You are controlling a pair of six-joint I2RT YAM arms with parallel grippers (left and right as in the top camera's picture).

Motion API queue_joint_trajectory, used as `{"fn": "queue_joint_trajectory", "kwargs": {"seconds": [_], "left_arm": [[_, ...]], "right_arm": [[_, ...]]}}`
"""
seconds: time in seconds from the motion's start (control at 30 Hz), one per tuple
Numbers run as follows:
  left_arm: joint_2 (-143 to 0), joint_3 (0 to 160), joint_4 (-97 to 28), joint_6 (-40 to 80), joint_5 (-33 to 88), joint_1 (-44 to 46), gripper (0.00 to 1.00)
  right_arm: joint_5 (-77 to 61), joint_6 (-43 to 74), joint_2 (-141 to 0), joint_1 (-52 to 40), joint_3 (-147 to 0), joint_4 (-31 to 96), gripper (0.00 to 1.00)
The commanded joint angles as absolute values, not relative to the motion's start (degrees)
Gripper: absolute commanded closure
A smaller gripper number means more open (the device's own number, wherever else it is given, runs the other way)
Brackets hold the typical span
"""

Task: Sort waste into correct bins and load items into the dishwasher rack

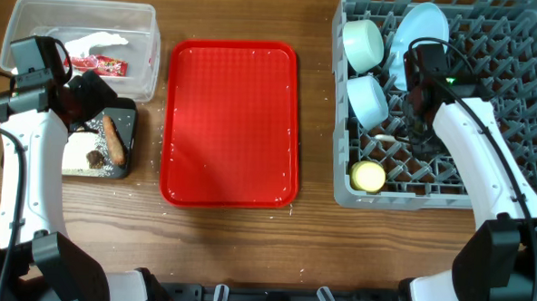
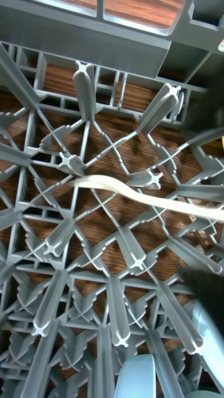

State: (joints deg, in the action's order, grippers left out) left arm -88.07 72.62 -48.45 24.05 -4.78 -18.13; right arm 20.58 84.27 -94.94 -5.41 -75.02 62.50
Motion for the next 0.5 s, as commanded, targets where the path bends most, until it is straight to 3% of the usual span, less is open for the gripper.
{"fn": "queue_joint_trajectory", "kwargs": {"seconds": [0.0,0.13,0.17,0.2,0.23,0.3,0.37,0.47], "left_arm": [[-87.1,73.4,-48.5,23.1,-4.8,-18.2,0.0],[-87.1,73.4,-48.5,23.1,-4.8,-18.2,0.0],[-87.1,73.4,-48.5,23.1,-4.8,-18.2,0.0],[-87.1,73.4,-48.5,23.1,-4.8,-18.2,0.0],[-87.1,73.4,-48.5,23.1,-4.8,-18.2,0.0],[-87.1,73.4,-48.5,23.1,-4.8,-18.2,0.0],[-87.1,73.4,-48.5,23.1,-4.8,-18.2,0.0],[-87.1,73.4,-48.5,23.1,-4.8,-18.2,0.0]], "right_arm": [[21.0,81.7,-94.0,-5.4,-74.8,62.7,0.2],[24.5,73.2,-85.5,-5.4,-75.9,63.4,0.21],[24.7,68.4,-82.4,-5.4,-76.7,62.8,0.13],[24.3,62.0,-79.3,-5.4,-77.3,61.4,0.03],[22.3,52.7,-75.1,-5.4,-78.2,59.4,0.0],[13.6,34.4,-67.2,-5.4,-79.7,56.6,0.0],[6.3,23.7,-58.8,-5.4,-80.5,56.1,0.0],[6.1,24.2,-46.9,-5.4,-80.5,56.8,0.0]]}}
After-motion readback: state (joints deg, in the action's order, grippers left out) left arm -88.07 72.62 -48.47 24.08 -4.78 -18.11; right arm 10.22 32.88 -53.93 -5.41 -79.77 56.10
